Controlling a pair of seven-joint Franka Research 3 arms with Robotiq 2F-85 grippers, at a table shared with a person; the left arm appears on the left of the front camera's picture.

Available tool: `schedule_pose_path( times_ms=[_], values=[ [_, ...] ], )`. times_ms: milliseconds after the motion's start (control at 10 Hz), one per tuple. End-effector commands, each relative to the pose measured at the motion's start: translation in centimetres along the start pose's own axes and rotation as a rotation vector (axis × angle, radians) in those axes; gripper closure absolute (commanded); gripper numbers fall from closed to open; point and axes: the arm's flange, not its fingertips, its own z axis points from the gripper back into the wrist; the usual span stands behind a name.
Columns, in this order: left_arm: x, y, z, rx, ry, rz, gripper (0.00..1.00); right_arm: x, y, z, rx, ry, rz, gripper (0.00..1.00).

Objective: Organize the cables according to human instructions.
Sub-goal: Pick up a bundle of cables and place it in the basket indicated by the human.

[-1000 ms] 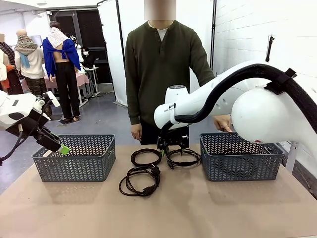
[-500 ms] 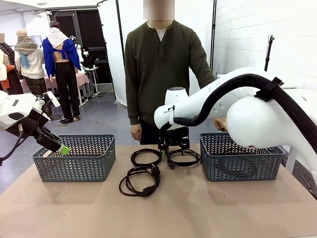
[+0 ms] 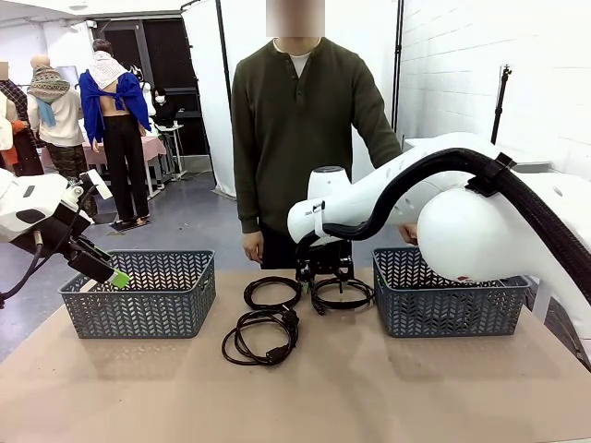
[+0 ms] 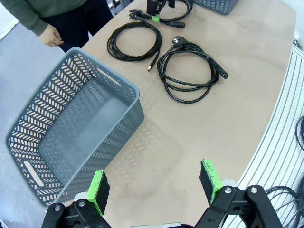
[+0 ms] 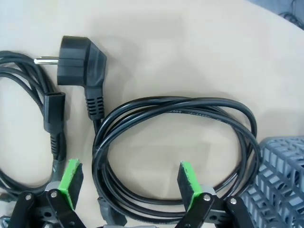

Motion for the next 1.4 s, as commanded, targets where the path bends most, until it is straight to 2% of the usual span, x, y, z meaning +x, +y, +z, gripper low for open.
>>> schedule_pose_path(
  times_ms=[0,500,700,1300],
  values=[
    [-0.11,0.18,-0.03,-0.009,-0.011,0.004,0.00,0.74,0.33,-0.27,-0.048,0.007,-0.016,0.00],
    [-0.11,0.18,-0.03,-0.009,-0.011,0.004,0.00,0.82,0.56,-1.00,-0.069,0.031,-0.020,0.00],
    [-0.11,0.18,-0.03,-0.009,-0.011,0.004,0.00,0.83,0.79,-0.99,-0.077,0.038,-0.016,0.18],
    [-0.11,0.18,-0.03,-0.009,-0.011,0.004,0.00,0.66,1.26,-0.89,-0.053,0.021,0.020,0.87]
  ],
)
